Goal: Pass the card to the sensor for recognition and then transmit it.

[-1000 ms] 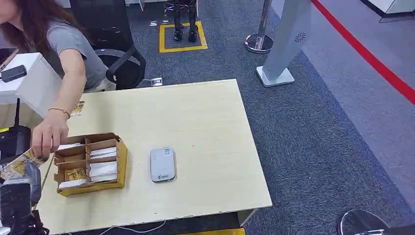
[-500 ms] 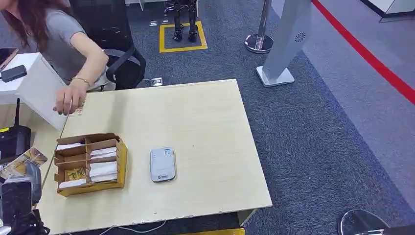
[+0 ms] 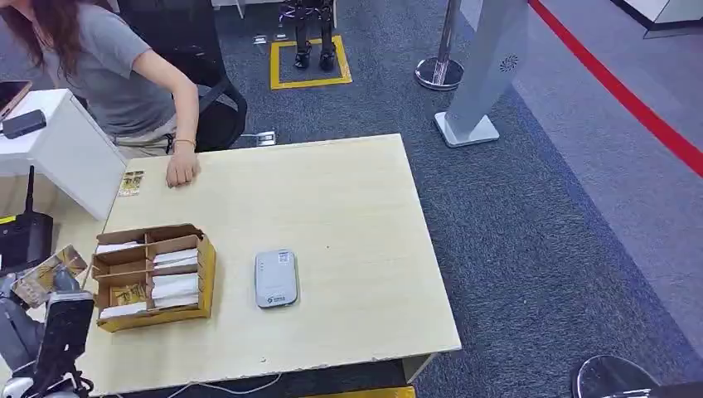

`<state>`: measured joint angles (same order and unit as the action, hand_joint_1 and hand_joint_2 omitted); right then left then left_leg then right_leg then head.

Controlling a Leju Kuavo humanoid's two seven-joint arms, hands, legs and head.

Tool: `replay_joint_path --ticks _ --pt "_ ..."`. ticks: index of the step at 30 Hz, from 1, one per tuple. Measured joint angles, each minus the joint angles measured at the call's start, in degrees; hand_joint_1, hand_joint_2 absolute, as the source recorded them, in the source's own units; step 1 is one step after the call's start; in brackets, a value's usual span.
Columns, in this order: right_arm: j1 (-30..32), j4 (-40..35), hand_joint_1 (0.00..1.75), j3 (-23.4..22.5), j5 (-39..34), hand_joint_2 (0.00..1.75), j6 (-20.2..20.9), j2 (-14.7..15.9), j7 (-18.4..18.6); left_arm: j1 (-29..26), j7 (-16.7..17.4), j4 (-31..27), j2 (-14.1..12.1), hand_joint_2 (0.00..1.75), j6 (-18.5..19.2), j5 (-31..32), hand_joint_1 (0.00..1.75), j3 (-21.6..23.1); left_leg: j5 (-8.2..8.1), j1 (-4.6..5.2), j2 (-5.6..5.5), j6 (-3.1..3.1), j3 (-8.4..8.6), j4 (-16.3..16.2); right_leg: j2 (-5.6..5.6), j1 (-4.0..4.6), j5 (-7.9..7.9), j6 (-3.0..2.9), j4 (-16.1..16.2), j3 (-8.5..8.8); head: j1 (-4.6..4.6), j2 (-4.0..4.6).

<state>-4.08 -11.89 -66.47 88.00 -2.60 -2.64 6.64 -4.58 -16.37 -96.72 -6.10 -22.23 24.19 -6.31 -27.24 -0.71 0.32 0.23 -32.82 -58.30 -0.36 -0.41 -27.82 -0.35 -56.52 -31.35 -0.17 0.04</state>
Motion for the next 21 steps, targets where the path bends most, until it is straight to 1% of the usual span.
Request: replay_joint_path --ticks 3,4,6,9,15,17,19,21 --pt "-0.2 0.0 0.0 0.31 0.28 0.0 0.46 0.0 0.0 1.23 1.83 0.72 -0.04 1.75 -3.63 9.92 1.75 3.02 0.0 0.0 0.03 0.0 0.01 0.0 0.02 0.0 0.02 -0.01 0.0 0.0 0.0 0.0" --pt "-0.21 0.0 0.0 0.39 0.33 0.0 0.66 0.0 0.0 1.61 2.14 0.98 -0.09 1.75 -4.28 12.08 1.75 3.93 0.0 0.0 0.02 0.0 0.01 0.0 0.02 0.0 0.02 -0.01 0.0 0.0 0.0 -0.02" --pt "-0.27 0.0 0.0 0.55 0.48 0.0 0.96 0.0 0.0 2.23 3.04 1.64 -0.13 1.75 -5.09 15.67 1.75 5.75 0.01 0.0 0.02 0.0 0.01 0.0 0.02 0.0 0.03 -0.01 0.0 0.0 0.0 -0.02" --pt "-0.3 0.0 0.0 0.92 0.52 0.0 1.14 0.0 0.0 3.03 3.78 2.8 -0.13 1.75 -6.05 18.96 1.75 7.84 0.01 0.0 0.02 0.0 0.01 -0.01 0.02 0.0 0.03 -0.01 0.0 0.0 0.0 -0.02" --pt "-0.39 0.0 0.0 1.29 0.79 0.0 1.14 0.0 0.0 3.96 6.1 4.37 -0.46 1.75 -8.81 28.06 1.75 12.22 0.01 0.0 0.02 0.0 0.01 -0.01 0.03 0.0 0.02 -0.01 0.0 -0.02 0.0 -0.02" --pt "-0.45 0.0 0.0 1.33 0.85 0.0 1.18 0.0 0.0 4.41 7.54 4.9 -0.61 1.75 -9.68 32.48 1.75 13.53 0.01 0.0 0.02 0.0 0.01 -0.01 0.03 0.0 0.02 -0.01 0.0 -0.03 0.0 0.0" --pt "-0.53 0.0 0.0 1.46 1.01 0.0 1.2 0.0 0.0 5.32 9.44 5.95 -0.96 1.75 -10.75 38.53 1.75 15.26 0.01 0.0 0.02 0.0 0.01 -0.01 0.03 0.0 0.02 -0.01 0.0 -0.02 0.0 0.0" --pt "-0.61 0.0 0.0 1.68 1.09 0.0 1.2 0.0 0.0 6.36 11.24 7.28 -1.29 1.75 -10.99 42.72 1.75 17.09 0.01 0.0 0.02 0.0 0.01 -0.01 0.02 0.0 0.03 -0.01 0.0 -0.01 0.0 -0.02"
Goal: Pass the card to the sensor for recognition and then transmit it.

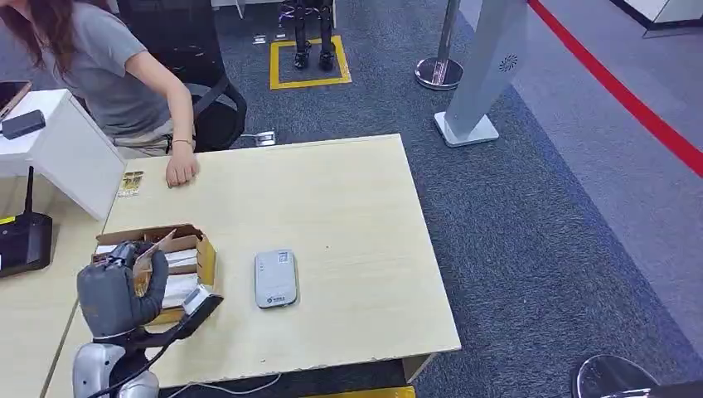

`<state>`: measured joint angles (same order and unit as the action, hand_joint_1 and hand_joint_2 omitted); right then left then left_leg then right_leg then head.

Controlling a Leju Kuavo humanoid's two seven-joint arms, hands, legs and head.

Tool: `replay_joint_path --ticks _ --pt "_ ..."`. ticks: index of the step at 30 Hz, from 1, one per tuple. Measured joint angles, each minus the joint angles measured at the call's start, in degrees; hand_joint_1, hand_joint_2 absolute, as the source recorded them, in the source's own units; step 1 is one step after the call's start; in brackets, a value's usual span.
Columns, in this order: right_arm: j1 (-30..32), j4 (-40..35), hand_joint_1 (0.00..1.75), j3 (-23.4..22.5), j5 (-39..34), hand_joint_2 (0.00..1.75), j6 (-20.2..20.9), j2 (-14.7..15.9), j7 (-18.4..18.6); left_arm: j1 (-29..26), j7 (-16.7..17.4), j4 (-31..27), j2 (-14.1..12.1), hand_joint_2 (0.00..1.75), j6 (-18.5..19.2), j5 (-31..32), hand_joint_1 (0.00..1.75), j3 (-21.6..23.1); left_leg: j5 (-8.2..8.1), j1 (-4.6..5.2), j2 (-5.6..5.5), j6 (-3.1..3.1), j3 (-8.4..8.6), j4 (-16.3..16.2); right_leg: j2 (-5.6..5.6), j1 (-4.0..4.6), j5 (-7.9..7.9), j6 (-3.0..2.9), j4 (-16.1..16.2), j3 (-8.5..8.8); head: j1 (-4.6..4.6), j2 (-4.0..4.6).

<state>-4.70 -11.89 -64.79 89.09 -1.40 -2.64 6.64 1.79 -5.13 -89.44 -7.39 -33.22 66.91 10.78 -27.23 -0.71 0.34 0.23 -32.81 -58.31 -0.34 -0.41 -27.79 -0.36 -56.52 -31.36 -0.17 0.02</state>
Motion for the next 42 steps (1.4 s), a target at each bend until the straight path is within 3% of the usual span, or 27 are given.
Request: replay_joint_path --ticks 4,12,26,42 --pt "-0.03 0.0 0.0 0.42 0.37 0.0 0.02 0.0 0.0 2.09 3.32 3.28 -0.67 1.75 0.02 7.45 1.75 3.88 0.02 0.0 0.0 -0.02 0.0 0.0 0.0 0.0 0.01 0.0 0.0 0.01 -0.02 0.0" --pt "-0.09 0.0 0.0 1.09 0.44 0.0 0.09 0.0 0.0 5.33 7.95 9.7 -1.7 1.75 0.55 13.39 1.75 8.91 0.02 0.0 0.01 -0.02 0.0 0.0 0.01 0.0 0.0 0.0 0.0 -0.01 0.0 0.0" --pt "-0.17 0.0 0.0 1.75 0.9 0.0 0.2 0.0 0.0 9.63 9.22 19.19 -2.08 1.75 1.07 16.5 1.75 12.74 0.03 0.0 0.01 -0.02 0.0 0.0 0.01 0.0 0.01 0.0 -0.01 0.0 0.0 0.0" --pt "-0.2 0.0 0.0 3.17 0.9 0.0 0.81 0.0 0.0 12.55 8.57 26.31 -2.05 1.75 0.44 18.31 1.75 17.9 0.03 0.0 0.01 -0.02 0.0 -0.01 0.02 0.0 0.01 0.0 -0.01 0.0 0.0 0.02"
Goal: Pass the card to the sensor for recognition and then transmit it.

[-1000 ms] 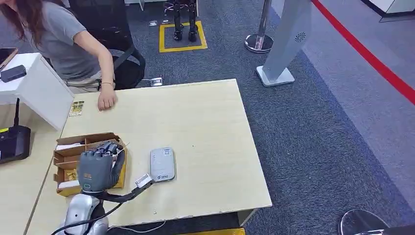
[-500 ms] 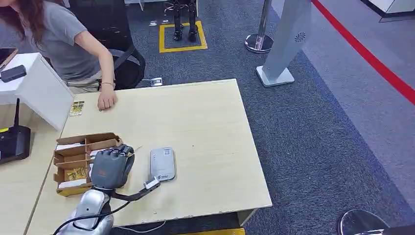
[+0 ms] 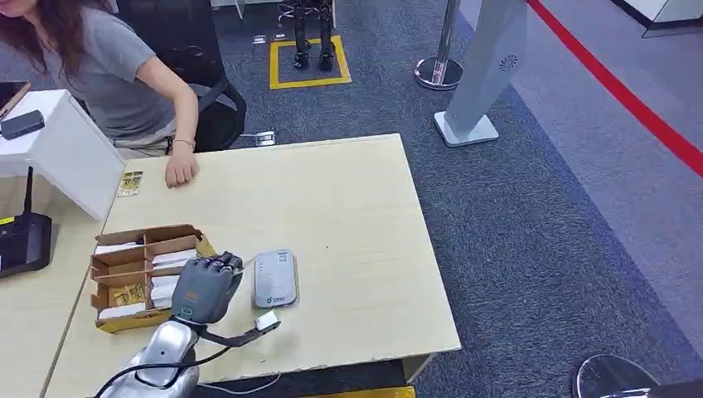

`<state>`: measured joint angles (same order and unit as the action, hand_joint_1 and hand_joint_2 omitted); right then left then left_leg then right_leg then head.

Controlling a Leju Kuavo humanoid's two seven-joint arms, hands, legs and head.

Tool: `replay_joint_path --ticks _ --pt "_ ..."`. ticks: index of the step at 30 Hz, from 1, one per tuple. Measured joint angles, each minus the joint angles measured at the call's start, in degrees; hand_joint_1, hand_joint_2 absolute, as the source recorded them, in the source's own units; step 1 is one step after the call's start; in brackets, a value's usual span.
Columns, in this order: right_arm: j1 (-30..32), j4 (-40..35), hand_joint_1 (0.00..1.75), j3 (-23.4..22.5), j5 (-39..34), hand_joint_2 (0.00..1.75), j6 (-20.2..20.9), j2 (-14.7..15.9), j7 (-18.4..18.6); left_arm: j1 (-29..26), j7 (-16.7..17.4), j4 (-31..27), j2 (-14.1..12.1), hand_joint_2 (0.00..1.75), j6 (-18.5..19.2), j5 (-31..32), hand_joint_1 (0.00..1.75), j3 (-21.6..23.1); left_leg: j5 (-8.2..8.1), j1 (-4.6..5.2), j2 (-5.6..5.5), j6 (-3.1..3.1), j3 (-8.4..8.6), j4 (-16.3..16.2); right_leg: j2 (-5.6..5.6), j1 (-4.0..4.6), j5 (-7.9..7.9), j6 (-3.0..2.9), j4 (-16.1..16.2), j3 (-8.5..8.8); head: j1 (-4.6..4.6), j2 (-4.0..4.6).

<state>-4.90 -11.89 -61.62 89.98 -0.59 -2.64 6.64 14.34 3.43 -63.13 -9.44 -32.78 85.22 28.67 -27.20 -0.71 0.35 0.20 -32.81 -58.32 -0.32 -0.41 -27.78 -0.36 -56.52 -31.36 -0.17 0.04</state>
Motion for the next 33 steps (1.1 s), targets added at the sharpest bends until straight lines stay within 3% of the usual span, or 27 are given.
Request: replay_joint_path --ticks 23,33 --pt "-0.12 0.0 0.0 2.21 0.02 0.0 0.15 0.0 -0.09 1.76 -1.95 4.83 0.59 1.75 -1.27 0.7 1.75 5.71 0.0 0.0 0.0 0.0 0.0 0.0 0.0 0.0 0.0 0.0 0.0 0.0 -0.02 -0.02" --pt "-0.26 0.0 0.0 2.34 0.0 0.0 0.22 0.0 -0.09 2.09 -3.7 6.65 0.68 1.75 1.57 -2.21 1.75 6.54 0.0 0.0 0.0 0.0 0.0 0.0 0.0 0.0 0.0 0.0 0.0 0.0 0.0 0.0"
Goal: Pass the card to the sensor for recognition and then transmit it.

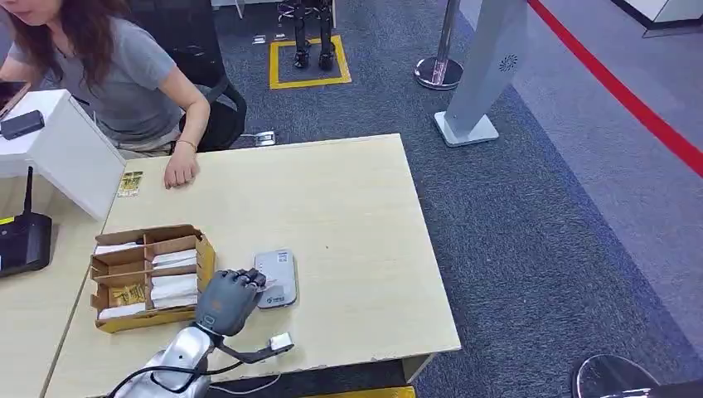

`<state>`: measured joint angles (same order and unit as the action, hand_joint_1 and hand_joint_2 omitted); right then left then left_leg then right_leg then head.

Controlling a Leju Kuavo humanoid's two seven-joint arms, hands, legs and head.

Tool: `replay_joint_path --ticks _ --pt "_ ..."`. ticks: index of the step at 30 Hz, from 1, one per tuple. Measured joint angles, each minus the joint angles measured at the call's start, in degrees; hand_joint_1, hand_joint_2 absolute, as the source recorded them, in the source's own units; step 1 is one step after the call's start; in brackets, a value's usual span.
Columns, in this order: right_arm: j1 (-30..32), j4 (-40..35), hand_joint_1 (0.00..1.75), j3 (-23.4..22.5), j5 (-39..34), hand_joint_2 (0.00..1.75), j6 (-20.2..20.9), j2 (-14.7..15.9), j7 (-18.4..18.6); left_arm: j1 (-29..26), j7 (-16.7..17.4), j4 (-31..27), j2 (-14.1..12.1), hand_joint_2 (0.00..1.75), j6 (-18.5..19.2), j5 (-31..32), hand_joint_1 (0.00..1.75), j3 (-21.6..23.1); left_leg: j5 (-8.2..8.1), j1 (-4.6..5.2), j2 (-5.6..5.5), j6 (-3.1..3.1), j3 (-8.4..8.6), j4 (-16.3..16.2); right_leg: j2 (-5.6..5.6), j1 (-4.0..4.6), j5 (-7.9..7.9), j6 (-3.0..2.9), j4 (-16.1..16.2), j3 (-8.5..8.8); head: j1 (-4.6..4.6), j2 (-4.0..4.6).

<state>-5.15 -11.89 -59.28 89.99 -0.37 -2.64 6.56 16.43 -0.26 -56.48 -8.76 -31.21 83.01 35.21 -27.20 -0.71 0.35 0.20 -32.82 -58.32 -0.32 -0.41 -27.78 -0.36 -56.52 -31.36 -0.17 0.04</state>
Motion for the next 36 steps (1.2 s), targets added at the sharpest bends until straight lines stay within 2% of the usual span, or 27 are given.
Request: replay_joint_path --ticks 10,16,21,23,25,28,30,32,36 --pt "-0.35 0.0 0.0 0.26 -0.2 0.0 0.0 0.0 0.0 0.76 -1.86 1.14 0.09 1.75 1.49 -3.76 1.75 1.4 0.0 0.0 -0.01 0.0 0.0 0.0 -0.01 0.0 0.0 0.0 0.0 0.02 0.0 -0.02" --pt "-0.36 0.0 0.0 0.44 -0.48 0.0 0.0 0.0 0.0 0.78 -1.62 1.16 -0.02 1.75 0.02 -4.26 1.75 1.79 0.02 0.0 -0.01 -0.01 0.01 0.0 -0.01 0.0 0.0 0.0 -0.01 0.03 -0.02 -0.02" --pt "-0.19 0.0 0.0 0.72 -1.14 0.0 -0.26 0.0 -0.2 0.49 3.39 -3.33 -1.84 1.75 -4.64 0.71 1.75 1.57 0.03 0.0 -0.02 0.01 0.0 0.0 -0.02 0.01 0.0 0.0 -0.02 0.03 0.0 -0.02" --pt "-0.1 0.02 0.0 0.72 -1.27 0.0 -0.39 0.0 -0.63 0.12 5.29 -6.65 -3.0 1.75 -5.01 2.47 1.75 0.43 0.03 -0.01 0.0 0.01 0.0 0.0 0.0 0.01 0.0 0.0 -0.04 0.02 -0.02 -0.02" --pt "0.12 0.02 0.0 0.72 -1.49 0.0 -0.68 0.0 -0.79 -0.58 5.29 -10.54 -3.94 1.75 -5.09 1.92 1.75 -1.43 0.03 -0.01 0.0 0.01 0.0 0.0 -0.01 0.01 0.0 0.0 -0.04 0.01 0.0 -0.02" --pt "0.38 0.02 0.0 0.72 -1.77 0.0 -1.05 0.0 -0.92 -2.33 1.39 -17.78 -4.31 1.75 -5.22 -4.86 1.75 -6.19 0.03 -0.01 -0.01 0.01 -0.01 0.0 -0.02 0.01 0.0 0.0 -0.04 0.01 0.0 -0.02" --pt "0.37 0.07 0.0 0.72 -1.95 0.0 -1.11 0.0 -0.94 -3.38 -2.52 -21.71 -3.69 1.75 -5.22 -9.96 1.75 -9.78 0.03 -0.01 0.01 0.02 -0.01 0.0 0.0 0.01 0.0 -0.01 -0.04 0.01 0.0 -0.02" --pt "0.48 0.09 0.0 0.72 -2.23 0.0 -1.11 0.0 -0.94 -4.22 -8.05 -24.44 -2.55 1.75 -5.22 -19.72 1.75 -13.98 0.03 -0.01 0.0 0.01 -0.01 0.0 0.0 0.01 0.0 0.0 -0.04 0.01 -0.02 -0.02" --pt "0.54 0.15 0.0 0.72 -2.47 0.0 -1.14 -0.04 -0.94 -4.31 -13.1 -25.92 -1.66 1.75 -4.44 -38.75 1.75 -20.68 0.05 -0.01 0.0 0.04 0.01 0.0 0.0 0.01 0.01 -0.01 -0.04 0.01 0.0 0.0"
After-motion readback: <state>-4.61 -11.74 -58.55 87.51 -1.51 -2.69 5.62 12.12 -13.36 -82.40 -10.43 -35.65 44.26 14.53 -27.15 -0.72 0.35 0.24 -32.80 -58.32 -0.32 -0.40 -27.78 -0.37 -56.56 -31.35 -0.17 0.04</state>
